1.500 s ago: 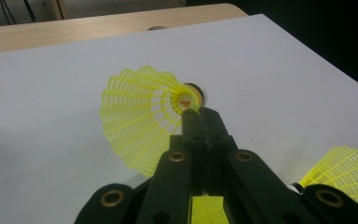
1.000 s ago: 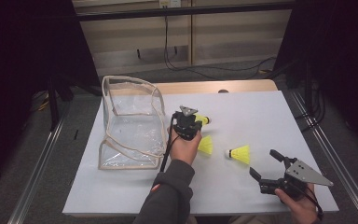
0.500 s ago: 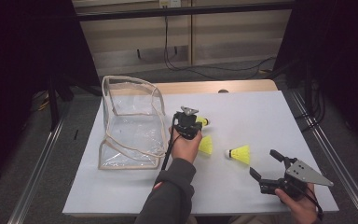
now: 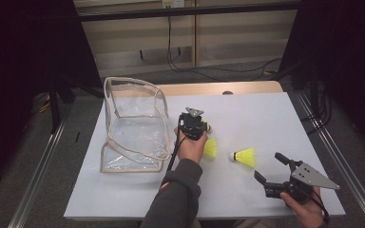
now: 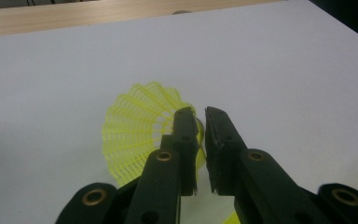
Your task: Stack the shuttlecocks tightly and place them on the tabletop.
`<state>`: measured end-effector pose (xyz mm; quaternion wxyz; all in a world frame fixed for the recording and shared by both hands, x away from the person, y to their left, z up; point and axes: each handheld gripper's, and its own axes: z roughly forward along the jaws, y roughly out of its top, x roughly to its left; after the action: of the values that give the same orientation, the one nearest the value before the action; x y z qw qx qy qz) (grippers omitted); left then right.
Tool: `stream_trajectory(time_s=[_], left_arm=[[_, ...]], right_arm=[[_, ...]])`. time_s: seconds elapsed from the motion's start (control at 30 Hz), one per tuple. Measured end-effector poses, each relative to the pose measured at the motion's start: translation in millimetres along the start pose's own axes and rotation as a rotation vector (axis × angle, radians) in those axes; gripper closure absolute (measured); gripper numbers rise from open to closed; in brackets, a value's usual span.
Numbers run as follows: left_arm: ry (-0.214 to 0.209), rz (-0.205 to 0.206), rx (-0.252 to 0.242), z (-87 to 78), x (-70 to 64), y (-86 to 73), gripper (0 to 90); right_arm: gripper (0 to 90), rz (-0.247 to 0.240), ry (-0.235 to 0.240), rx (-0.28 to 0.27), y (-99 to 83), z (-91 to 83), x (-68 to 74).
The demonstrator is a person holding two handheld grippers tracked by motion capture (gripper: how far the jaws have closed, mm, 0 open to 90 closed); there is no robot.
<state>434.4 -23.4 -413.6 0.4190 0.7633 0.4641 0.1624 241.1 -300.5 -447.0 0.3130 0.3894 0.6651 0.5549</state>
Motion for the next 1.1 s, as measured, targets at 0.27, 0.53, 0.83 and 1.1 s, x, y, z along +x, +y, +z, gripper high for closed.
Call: stream_trajectory(time_s=[0.27,0.53,0.83,1.1], left_arm=[[0.008,0.014,-0.007,10.2,3.3,-2.8,83.7],[0.056,0.038,0.005,-1.3,9.0,0.5,88.1],[0.079,0.06,0.043,-15.3,10.5,2.7,88.5],[0.091,0.065,0.076,-18.5,10.1,2.2,88.4]], right_arm=[[3.2,0.001,-0.005,0.003,-0.3,-0.7,-1.0],[3.2,0.002,-0.001,0.003,-0.4,-0.3,-0.6],[3.2,0.002,0.0,0.004,0.0,-0.2,0.6],[3.2,-0.004,0.0,0.004,0.0,-0.1,0.9]])
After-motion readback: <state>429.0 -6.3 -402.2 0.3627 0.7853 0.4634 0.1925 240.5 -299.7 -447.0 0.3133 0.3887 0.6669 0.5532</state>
